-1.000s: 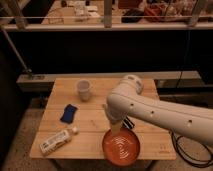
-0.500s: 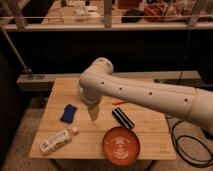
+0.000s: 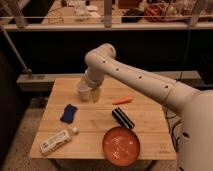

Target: Move the arm in a circular motion

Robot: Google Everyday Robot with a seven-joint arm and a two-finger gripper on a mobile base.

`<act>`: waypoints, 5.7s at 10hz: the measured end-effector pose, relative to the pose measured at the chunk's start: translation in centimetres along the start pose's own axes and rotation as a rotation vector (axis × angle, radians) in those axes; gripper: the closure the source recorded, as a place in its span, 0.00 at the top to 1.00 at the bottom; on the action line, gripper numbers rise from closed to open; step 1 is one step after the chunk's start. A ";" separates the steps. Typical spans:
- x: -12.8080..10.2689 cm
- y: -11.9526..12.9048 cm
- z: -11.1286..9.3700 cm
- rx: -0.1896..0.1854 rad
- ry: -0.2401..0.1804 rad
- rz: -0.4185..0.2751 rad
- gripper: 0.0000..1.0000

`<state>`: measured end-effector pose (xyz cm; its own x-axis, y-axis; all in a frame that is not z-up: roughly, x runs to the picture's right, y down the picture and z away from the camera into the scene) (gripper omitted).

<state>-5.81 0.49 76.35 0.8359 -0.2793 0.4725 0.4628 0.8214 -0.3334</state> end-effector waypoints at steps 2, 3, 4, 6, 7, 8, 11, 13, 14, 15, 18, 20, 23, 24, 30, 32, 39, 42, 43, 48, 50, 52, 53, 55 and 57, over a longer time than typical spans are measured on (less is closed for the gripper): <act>5.0 2.3 0.9 -0.018 0.013 0.065 0.80; 7.6 3.9 1.5 -0.033 0.025 0.104 0.80; 9.4 5.2 1.9 -0.044 0.034 0.135 0.80; 13.6 8.2 2.5 -0.068 0.058 0.213 0.80; 15.9 10.3 2.5 -0.079 0.076 0.268 0.80; 18.1 12.7 2.4 -0.094 0.097 0.326 0.80; 20.6 19.1 1.5 -0.120 0.143 0.434 0.80; 19.3 24.0 0.0 -0.125 0.176 0.500 0.80; 18.2 25.3 -0.5 -0.122 0.185 0.512 0.80; 16.7 26.8 -1.2 -0.115 0.193 0.518 0.80; 11.2 27.4 -2.2 -0.096 0.186 0.471 0.80; 6.2 24.7 -1.8 -0.080 0.158 0.393 0.80; -0.2 20.4 -1.1 -0.057 0.112 0.251 0.80; -1.8 19.1 -0.9 -0.049 0.101 0.210 0.80; -3.9 6.3 1.6 0.004 0.053 0.035 0.80; -0.9 4.3 2.3 0.012 0.059 0.051 0.80; 15.7 9.1 3.0 -0.033 0.125 0.273 0.80; 22.1 13.7 2.3 -0.064 0.168 0.394 0.80; 23.4 15.8 1.9 -0.077 0.181 0.428 0.80; 21.5 25.3 -0.9 -0.099 0.200 0.480 0.80; 18.1 26.5 -1.6 -0.103 0.193 0.447 0.80; 13.2 26.7 -1.7 -0.116 0.185 0.392 0.80; 10.3 26.3 -1.6 -0.121 0.178 0.351 0.80; 5.2 24.9 -1.5 -0.121 0.157 0.267 0.80; 0.7 22.5 -1.6 -0.104 0.129 0.180 0.80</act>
<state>5.65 17.97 67.93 0.9353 -0.1999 0.2920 0.3255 0.8097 -0.4883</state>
